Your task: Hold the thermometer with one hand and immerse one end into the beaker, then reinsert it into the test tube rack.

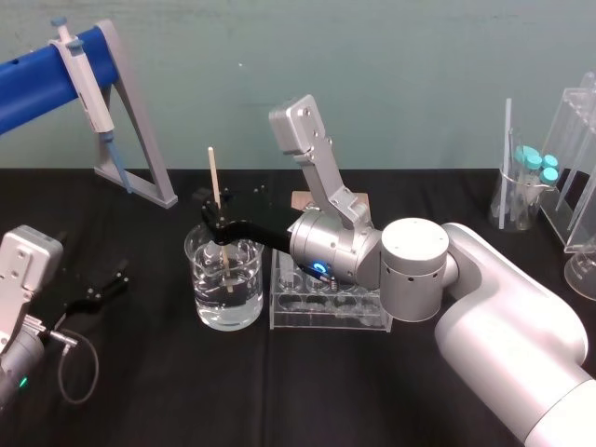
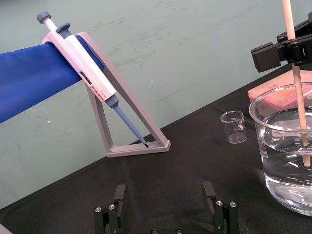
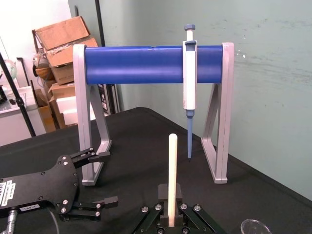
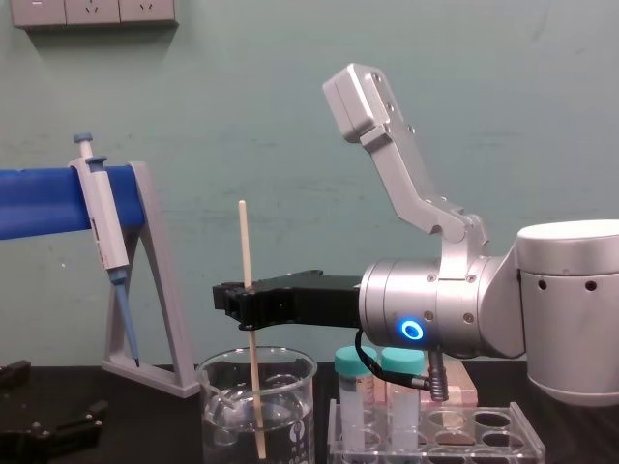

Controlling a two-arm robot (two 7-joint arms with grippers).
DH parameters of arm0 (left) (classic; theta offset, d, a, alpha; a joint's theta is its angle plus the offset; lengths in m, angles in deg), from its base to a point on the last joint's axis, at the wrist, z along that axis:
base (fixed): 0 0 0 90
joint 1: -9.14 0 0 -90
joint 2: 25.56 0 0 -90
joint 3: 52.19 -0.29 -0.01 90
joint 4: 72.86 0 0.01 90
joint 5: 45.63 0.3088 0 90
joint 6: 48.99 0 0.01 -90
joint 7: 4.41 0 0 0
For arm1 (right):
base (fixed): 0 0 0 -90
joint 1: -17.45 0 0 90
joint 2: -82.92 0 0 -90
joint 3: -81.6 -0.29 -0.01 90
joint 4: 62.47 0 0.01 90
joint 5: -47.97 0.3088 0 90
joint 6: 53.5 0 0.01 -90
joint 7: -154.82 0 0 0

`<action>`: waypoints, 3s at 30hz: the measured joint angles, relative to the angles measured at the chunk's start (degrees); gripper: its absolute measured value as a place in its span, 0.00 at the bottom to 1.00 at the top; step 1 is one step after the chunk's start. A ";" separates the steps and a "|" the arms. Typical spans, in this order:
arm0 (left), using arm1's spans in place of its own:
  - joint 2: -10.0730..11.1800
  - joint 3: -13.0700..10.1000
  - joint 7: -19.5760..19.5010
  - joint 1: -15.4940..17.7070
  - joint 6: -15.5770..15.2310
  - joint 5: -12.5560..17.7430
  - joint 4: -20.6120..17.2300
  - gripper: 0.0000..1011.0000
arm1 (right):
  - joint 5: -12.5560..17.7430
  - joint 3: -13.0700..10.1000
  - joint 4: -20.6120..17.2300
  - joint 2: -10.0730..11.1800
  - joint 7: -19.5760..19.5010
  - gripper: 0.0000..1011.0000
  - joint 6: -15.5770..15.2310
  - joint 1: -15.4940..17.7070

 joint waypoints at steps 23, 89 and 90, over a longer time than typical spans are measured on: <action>0.00 0.00 0.00 0.00 0.00 0.00 0.00 0.99 | 0.00 0.00 0.00 0.00 0.00 0.05 0.00 0.00; 0.00 0.00 0.00 0.00 0.00 0.00 0.00 0.99 | 0.00 0.00 0.00 0.00 0.00 0.05 0.00 0.00; 0.00 0.00 0.00 0.00 0.00 0.00 0.00 0.99 | 0.00 0.00 0.00 0.00 0.00 0.05 0.00 0.00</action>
